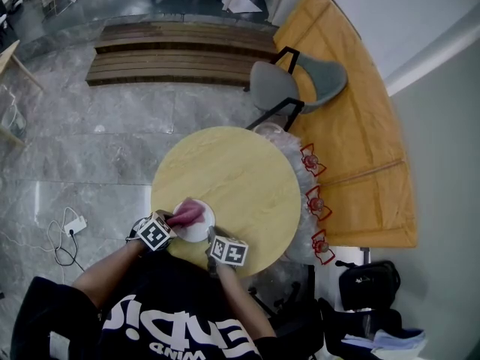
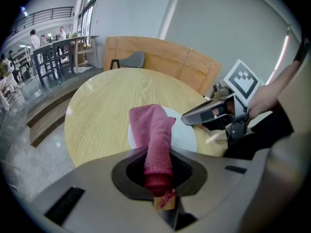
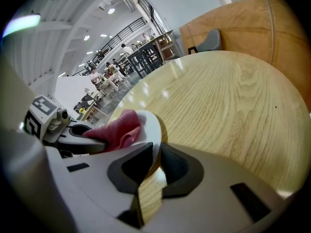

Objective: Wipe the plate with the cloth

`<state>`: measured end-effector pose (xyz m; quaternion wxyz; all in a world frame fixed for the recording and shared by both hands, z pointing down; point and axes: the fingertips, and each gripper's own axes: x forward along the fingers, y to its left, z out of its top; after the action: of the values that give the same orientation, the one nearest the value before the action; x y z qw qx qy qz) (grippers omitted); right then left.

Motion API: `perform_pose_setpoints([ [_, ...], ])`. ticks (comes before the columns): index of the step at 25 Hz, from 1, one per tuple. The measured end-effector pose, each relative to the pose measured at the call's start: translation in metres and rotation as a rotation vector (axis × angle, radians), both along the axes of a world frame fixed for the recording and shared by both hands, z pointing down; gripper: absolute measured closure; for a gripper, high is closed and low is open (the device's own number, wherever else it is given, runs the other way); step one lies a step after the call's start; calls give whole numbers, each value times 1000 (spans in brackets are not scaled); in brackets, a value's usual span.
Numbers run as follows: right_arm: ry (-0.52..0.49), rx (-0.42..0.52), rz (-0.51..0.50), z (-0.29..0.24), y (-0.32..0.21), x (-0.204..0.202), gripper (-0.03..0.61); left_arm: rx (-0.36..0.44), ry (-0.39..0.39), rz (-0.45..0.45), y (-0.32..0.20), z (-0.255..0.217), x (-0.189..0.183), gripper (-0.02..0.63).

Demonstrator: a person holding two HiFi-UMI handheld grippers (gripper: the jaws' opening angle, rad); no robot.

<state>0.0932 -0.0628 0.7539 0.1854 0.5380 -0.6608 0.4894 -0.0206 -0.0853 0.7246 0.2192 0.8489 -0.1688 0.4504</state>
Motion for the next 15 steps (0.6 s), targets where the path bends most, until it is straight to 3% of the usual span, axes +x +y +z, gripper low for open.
perform_pose_setpoints([
  [15, 14, 8, -10, -1, 0, 1, 512, 7, -3, -37, -7, -2, -10, 565],
])
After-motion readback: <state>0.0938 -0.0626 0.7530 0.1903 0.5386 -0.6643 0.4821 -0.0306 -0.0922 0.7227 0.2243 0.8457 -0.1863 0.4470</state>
